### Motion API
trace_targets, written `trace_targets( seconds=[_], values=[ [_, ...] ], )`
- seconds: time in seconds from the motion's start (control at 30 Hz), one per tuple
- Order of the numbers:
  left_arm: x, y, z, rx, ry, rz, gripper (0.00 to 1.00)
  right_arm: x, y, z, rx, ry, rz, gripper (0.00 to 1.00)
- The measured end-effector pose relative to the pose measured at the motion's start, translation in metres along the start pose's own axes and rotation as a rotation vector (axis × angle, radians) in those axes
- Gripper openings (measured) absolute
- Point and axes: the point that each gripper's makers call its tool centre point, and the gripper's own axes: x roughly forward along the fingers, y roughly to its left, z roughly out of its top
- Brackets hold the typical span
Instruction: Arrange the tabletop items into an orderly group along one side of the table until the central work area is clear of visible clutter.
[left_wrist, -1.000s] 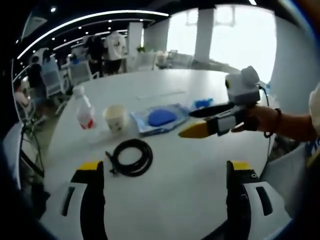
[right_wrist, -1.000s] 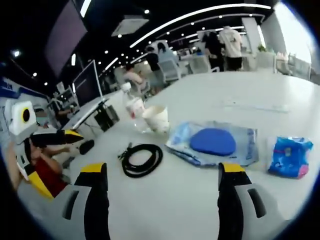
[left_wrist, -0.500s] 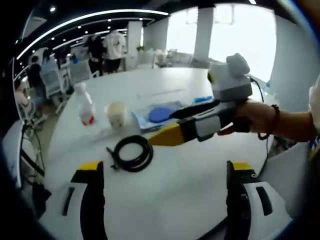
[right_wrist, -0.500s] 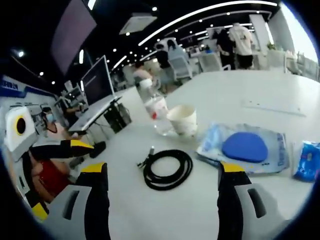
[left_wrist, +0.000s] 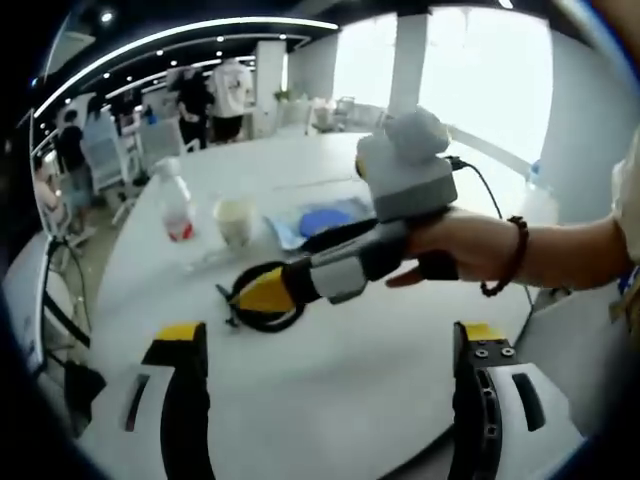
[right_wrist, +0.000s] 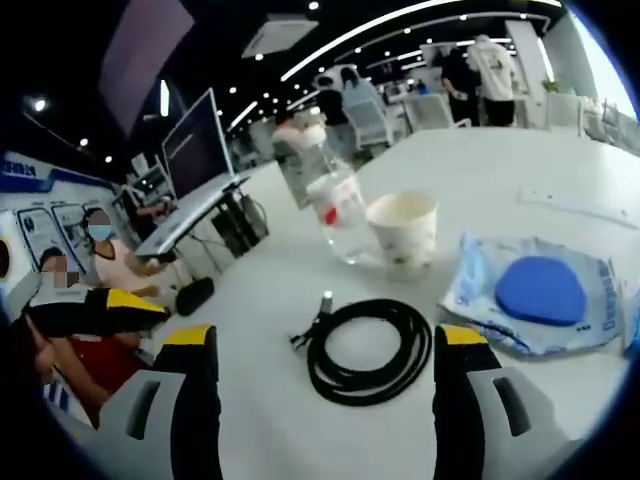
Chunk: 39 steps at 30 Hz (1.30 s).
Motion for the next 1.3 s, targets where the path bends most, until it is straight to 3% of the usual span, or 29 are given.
trace_targets(
  seconds=[0.17, 0.77, 1.0, 1.1, 1.17, 1.3],
  values=[
    [-0.001, 0.000, 0.000, 0.000, -0.006, 0.005, 0.99, 0.016, 0.006, -0.002, -0.024, -0.008, 0.011, 0.86],
    [-0.011, 0.014, -0.009, -0.035, -0.016, 0.067, 0.99, 0.064, 0.002, -0.021, 0.010, 0.053, -0.080, 0.70],
    [-0.012, 0.020, -0.016, -0.042, -0.003, 0.087, 0.99, 0.074, 0.004, -0.026, -0.060, 0.065, -0.065, 0.60],
    [-0.012, 0.022, -0.020, -0.039, 0.012, 0.100, 0.99, 0.074, 0.002, -0.028, -0.094, 0.073, -0.075, 0.54],
    [-0.012, 0.022, -0.021, -0.041, 0.013, 0.101, 0.99, 0.072, 0.000, -0.032, -0.136, 0.093, -0.081, 0.43],
    [-0.012, 0.022, -0.022, -0.038, 0.018, 0.096, 0.99, 0.072, 0.001, -0.032, -0.121, 0.096, -0.059, 0.28]
  ],
)
